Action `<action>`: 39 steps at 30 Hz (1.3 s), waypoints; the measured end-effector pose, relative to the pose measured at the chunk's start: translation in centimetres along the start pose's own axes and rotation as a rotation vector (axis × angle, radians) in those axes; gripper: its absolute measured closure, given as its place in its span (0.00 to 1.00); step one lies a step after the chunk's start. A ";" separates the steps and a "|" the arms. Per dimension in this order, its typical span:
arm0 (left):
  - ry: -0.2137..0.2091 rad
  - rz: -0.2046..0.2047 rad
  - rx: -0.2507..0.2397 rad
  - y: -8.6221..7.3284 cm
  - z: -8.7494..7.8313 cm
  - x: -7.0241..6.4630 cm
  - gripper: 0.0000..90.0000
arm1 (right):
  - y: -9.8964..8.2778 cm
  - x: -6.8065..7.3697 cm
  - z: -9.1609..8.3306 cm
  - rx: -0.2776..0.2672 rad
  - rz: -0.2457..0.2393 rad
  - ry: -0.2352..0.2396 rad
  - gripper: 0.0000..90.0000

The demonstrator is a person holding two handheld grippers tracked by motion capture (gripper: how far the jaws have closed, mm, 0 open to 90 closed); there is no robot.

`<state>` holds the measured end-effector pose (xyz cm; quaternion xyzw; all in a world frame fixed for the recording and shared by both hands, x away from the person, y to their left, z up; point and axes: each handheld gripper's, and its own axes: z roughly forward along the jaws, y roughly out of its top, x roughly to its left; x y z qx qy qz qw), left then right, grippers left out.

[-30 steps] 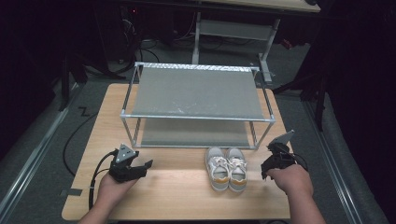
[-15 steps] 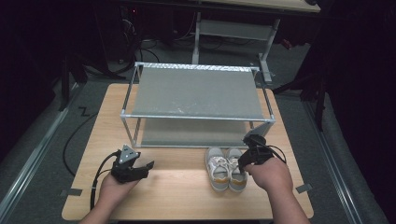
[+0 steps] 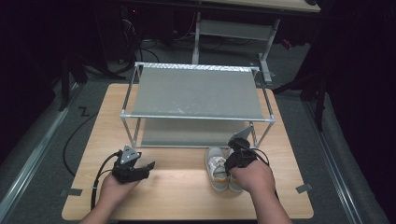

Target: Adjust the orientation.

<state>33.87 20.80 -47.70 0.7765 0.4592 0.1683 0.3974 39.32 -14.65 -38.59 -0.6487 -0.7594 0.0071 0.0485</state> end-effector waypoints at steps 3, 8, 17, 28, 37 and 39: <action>0.000 0.000 -0.001 0.0 -0.1 0.1 0.37 | 0.1 0.3 0.4 0.000 0.006 0.010 0.72; 0.000 0.000 -0.002 0.1 -0.1 0.1 0.37 | 0.1 0.4 0.7 0.002 0.014 -0.004 0.77; 0.002 0.007 0.001 0.0 0.0 -0.1 0.37 | -0.2 0.2 0.7 -0.012 0.061 0.009 0.78; 0.004 0.006 -0.004 0.0 -0.1 0.1 0.37 | 0.4 0.7 2.7 0.025 0.073 -0.034 0.80; 0.003 0.005 -0.005 0.0 -0.2 0.1 0.37 | -0.1 1.0 2.6 -0.011 0.035 -0.087 0.92; 0.003 0.005 -0.003 0.0 -0.2 0.1 0.37 | -0.2 1.0 2.1 -0.039 0.048 -0.095 0.92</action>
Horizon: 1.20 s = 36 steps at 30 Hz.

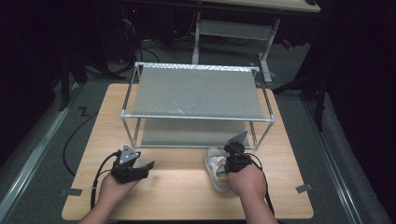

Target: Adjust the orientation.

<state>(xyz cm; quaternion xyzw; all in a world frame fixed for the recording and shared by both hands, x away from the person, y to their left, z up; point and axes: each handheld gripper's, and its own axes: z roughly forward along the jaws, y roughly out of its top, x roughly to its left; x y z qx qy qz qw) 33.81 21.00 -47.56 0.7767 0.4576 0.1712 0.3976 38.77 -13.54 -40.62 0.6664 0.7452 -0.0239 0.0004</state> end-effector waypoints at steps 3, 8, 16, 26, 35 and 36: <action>0.001 -0.002 0.000 0.0 0.0 0.0 0.37 | -0.1 -0.2 -1.0 -0.042 -0.019 -0.013 0.93; 0.004 -0.010 -0.005 0.0 -0.1 0.1 0.37 | -0.1 0.1 -2.6 -0.109 -0.023 -0.012 0.93; 0.003 -0.003 -0.002 0.0 0.0 0.2 0.37 | 1.0 0.7 -2.0 -0.252 -0.009 -0.013 0.93; 0.003 -0.004 -0.014 0.1 -0.3 0.3 0.37 | 3.9 1.4 -0.5 -0.259 0.034 -0.009 0.92; -0.003 0.008 -0.009 0.1 -0.2 0.1 0.37 | 5.2 1.8 -0.2 -0.301 0.085 0.007 0.92; -0.003 0.008 -0.007 0.1 -0.2 0.1 0.37 | 5.4 2.0 -0.1 -0.316 0.098 -0.016 0.92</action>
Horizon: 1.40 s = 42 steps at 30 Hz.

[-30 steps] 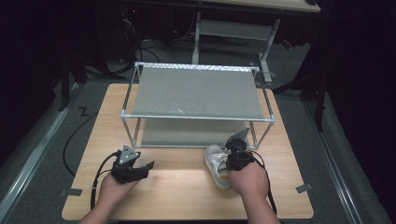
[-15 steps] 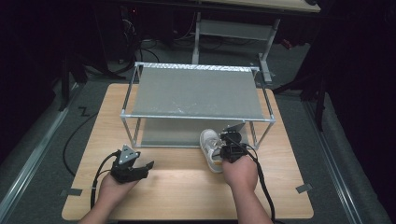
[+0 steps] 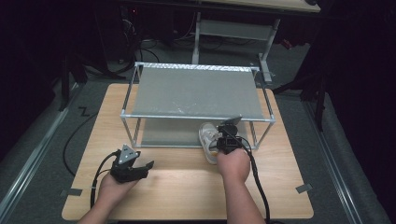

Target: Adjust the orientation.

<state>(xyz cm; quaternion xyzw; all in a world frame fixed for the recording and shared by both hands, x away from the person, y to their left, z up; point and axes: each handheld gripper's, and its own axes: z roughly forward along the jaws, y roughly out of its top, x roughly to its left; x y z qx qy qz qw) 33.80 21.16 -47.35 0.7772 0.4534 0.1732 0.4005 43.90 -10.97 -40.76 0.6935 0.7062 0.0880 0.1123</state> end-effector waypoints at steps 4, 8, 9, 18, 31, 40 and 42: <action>-0.001 0.000 -0.004 0.0 -0.2 0.0 0.37 | 0.3 0.5 0.1 -0.017 -0.002 0.010 0.92; 0.000 -0.004 -0.002 0.0 -0.1 0.1 0.37 | 0.0 0.8 0.9 -0.042 -0.034 -0.010 0.89; 0.000 -0.003 -0.001 0.0 -0.1 0.0 0.37 | -0.1 0.9 0.9 -0.076 -0.018 0.003 0.86; -0.002 -0.004 0.002 0.0 0.0 -0.1 0.36 | -0.6 0.3 -0.7 -0.124 -0.014 0.056 0.66; -0.044 0.017 -0.014 0.2 -0.2 -1.8 0.36 | -3.6 -3.3 -4.8 -0.193 -0.113 0.149 0.62; -0.135 0.025 -0.094 2.9 1.5 -7.8 0.35 | -7.8 -7.9 -2.1 -0.282 -0.130 0.266 0.58; -0.134 0.022 -0.100 3.9 3.3 -9.7 0.35 | -8.1 -8.5 -1.0 -0.311 -0.136 0.303 0.57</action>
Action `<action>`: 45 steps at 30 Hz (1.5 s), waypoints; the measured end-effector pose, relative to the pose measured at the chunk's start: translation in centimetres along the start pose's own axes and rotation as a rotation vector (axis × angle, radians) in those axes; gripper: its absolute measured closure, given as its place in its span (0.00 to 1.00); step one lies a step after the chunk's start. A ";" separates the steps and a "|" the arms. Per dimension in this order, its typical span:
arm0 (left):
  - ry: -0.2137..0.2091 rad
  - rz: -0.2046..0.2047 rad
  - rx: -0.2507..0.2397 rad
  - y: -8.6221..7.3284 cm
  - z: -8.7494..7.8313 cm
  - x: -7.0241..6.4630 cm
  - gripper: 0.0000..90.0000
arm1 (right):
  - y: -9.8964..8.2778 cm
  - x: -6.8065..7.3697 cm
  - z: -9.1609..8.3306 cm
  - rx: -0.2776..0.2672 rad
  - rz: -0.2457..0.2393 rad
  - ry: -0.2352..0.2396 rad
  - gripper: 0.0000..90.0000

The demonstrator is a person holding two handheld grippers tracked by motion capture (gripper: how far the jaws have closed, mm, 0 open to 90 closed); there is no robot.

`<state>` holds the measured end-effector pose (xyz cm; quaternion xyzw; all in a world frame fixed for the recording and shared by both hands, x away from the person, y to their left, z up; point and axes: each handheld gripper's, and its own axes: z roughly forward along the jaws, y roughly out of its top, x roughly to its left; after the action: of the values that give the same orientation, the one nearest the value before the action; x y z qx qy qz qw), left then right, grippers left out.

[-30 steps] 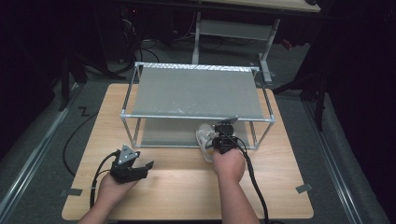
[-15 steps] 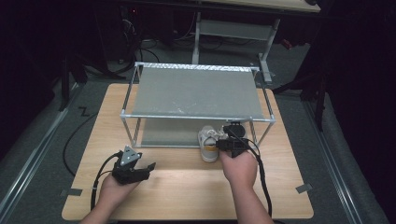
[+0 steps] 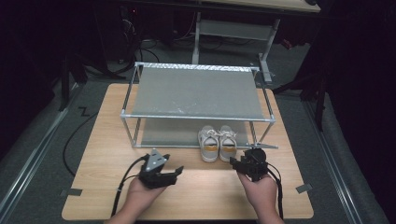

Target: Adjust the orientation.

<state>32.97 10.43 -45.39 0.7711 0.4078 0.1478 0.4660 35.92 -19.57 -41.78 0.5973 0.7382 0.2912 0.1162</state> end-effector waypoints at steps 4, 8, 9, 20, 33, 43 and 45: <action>0.013 -0.034 0.016 1.4 4.8 -2.3 0.38 | -1.1 -0.3 1.8 -0.071 -0.055 -0.017 0.66; 0.056 -0.037 0.033 2.7 8.5 -3.7 0.54 | -1.4 0.0 3.0 -0.130 -0.099 -0.015 0.70; 0.066 -0.057 0.039 3.1 9.1 -3.8 0.54 | -1.3 0.0 3.2 -0.134 -0.110 -0.016 0.71; 0.188 -0.049 0.093 5.4 13.4 -1.9 0.62 | 2.7 -1.4 6.6 -0.135 -0.075 -0.031 0.73; 0.167 -0.107 0.033 5.5 13.7 -0.5 0.53 | 3.4 -2.1 8.0 -0.138 -0.068 -0.047 0.59; 0.149 -0.002 0.032 3.1 7.3 -0.4 0.43 | 0.8 -1.7 5.7 -0.200 -0.161 -0.042 0.47; 0.147 0.008 0.041 2.1 5.0 0.7 0.42 | -0.1 -1.8 5.0 -0.242 -0.204 -0.045 0.48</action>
<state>37.43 7.47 -46.34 0.7693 0.4407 0.1976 0.4182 38.84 -19.80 -46.18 0.5074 0.7516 0.3515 0.2327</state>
